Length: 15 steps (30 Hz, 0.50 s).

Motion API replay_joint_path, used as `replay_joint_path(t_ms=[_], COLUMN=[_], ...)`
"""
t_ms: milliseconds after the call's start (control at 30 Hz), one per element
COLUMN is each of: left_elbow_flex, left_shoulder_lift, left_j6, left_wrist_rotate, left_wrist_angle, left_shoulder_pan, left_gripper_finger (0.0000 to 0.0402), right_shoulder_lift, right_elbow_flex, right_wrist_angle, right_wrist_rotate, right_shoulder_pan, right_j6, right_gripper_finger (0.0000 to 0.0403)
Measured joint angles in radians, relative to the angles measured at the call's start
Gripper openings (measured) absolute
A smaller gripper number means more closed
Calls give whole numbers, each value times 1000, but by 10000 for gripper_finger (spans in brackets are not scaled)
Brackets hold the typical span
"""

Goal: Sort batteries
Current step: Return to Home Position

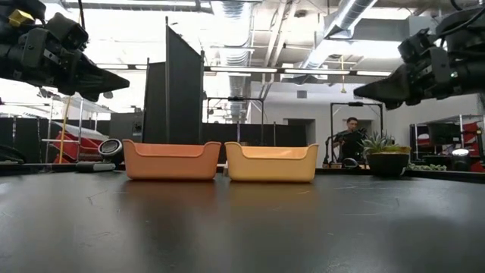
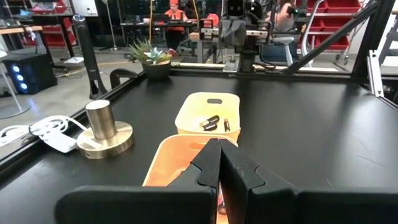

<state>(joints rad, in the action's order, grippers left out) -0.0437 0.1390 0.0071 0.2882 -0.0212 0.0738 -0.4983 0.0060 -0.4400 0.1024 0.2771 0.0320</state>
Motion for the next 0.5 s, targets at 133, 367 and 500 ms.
replay_joint_path(t_ms=[133, 367, 500], left_elbow_flex=[0, 1, 1], left_shoulder_lift=[0, 0, 0], left_j6=[0, 1, 15], left_wrist_rotate=[0, 0, 0], left_wrist_angle=[7, 15, 17], left_shoulder_pan=[0, 0, 0], left_gripper_finger=[0, 0, 0], right_shoulder_lift=[90, 248, 348], right_elbow_flex=[0, 0, 0], right_wrist_angle=[73, 217, 308], right_wrist_rotate=[0, -1, -2], right_shoulder_pan=[1, 36, 61], right_j6=[35, 55, 56], right_gripper_finger=[0, 0, 0])
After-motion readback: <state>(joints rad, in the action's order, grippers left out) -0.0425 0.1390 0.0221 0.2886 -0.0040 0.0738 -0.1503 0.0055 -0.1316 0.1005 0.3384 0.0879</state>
